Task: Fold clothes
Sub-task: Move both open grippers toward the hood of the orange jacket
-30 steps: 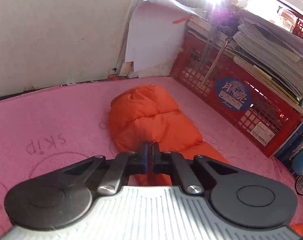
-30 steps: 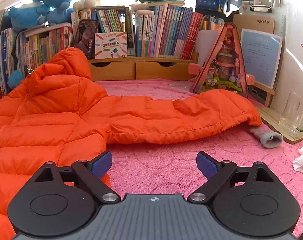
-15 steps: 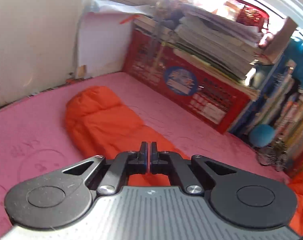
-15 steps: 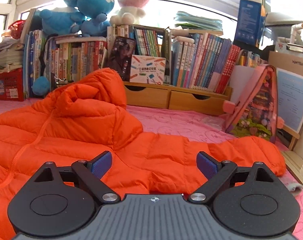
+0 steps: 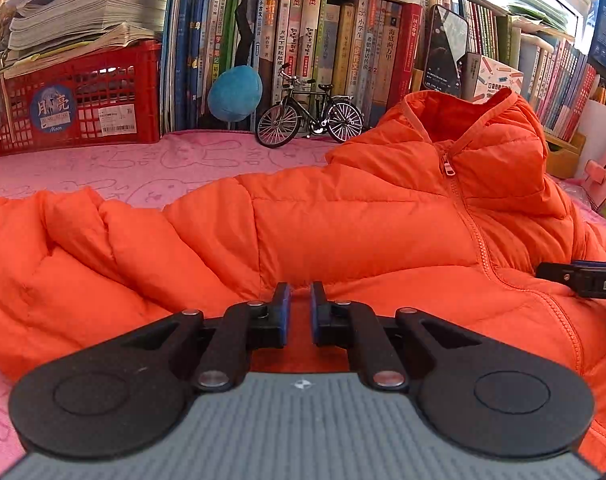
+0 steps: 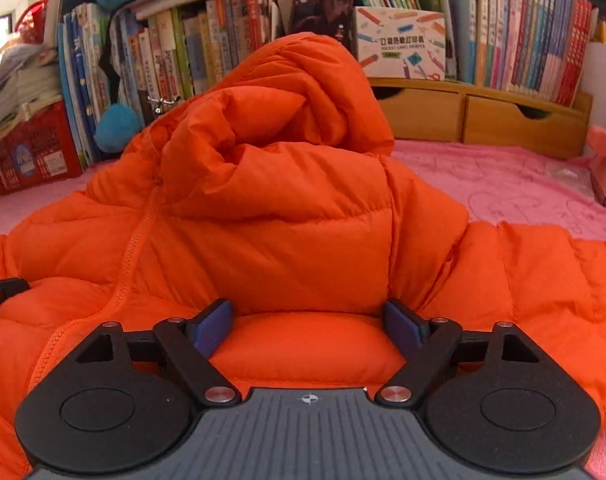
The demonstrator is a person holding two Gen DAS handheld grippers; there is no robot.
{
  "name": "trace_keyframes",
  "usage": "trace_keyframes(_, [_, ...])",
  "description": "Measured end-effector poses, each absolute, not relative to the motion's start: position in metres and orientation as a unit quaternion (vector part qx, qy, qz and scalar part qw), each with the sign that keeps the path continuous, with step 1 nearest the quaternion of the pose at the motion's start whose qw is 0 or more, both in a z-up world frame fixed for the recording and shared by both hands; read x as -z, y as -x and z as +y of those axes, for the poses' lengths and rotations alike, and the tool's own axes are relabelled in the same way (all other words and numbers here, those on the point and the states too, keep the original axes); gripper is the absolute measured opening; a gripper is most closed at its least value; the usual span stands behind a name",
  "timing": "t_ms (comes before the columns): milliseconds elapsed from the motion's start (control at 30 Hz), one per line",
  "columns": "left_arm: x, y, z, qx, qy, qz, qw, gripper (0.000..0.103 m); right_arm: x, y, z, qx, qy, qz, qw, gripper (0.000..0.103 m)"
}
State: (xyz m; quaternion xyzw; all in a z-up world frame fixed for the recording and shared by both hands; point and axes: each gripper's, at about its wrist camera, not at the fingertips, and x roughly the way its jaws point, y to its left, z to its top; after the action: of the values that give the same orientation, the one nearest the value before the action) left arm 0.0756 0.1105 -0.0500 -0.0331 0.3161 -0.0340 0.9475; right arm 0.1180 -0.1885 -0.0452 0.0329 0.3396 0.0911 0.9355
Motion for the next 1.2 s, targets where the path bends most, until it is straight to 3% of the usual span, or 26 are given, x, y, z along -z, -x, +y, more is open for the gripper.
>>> trace_keyframes(200, [0.051,-0.068,0.096,0.038,-0.025,0.313,0.949,0.012,0.05,-0.078,-0.181,-0.086,0.03,0.335,0.938,0.081])
trace_keyframes(600, [0.052,-0.044,0.091,0.034,-0.078,0.308,0.948,0.02,0.03,-0.047,-0.188,-0.108,0.011,0.337,0.935,0.083])
trace_keyframes(667, [0.051,-0.045,0.089,0.031,-0.084,0.307,0.947,0.02,0.004,-0.054,-0.19,-0.118,-0.004,0.29,0.95,0.093])
trace_keyframes(733, [0.051,-0.044,0.088,0.029,-0.087,0.306,0.948,0.021,-0.021,-0.068,-0.185,-0.113,0.007,0.243,0.963,0.103])
trace_keyframes(833, [0.05,-0.045,0.093,0.032,-0.071,0.308,0.948,0.021,-0.051,-0.122,-0.165,-0.078,0.063,0.204,0.974,0.103])
trace_keyframes(933, [0.049,-0.044,0.097,0.036,-0.053,0.31,0.949,0.021,-0.059,-0.193,-0.152,-0.022,0.07,0.224,0.972,0.103])
trace_keyframes(1000, [0.049,-0.044,0.098,0.036,-0.049,0.31,0.949,0.021,-0.046,-0.24,-0.147,0.0,0.059,0.28,0.958,0.103])
trace_keyframes(1033, [0.049,-0.044,0.098,0.036,-0.048,0.31,0.949,0.021,-0.037,-0.256,-0.147,-0.003,0.049,0.319,0.946,0.1])
trace_keyframes(1100, [0.049,-0.044,0.098,0.035,-0.049,0.31,0.949,0.021,-0.014,-0.284,-0.147,-0.003,0.03,0.395,0.918,0.052])
trace_keyframes(1133, [0.049,-0.044,0.097,0.035,-0.048,0.31,0.949,0.021,-0.01,-0.284,-0.142,0.011,0.046,0.391,0.919,0.03])
trace_keyframes(1200, [0.049,-0.045,0.099,0.036,-0.046,0.311,0.949,0.021,-0.016,-0.26,-0.122,0.021,0.112,0.303,0.946,0.021])
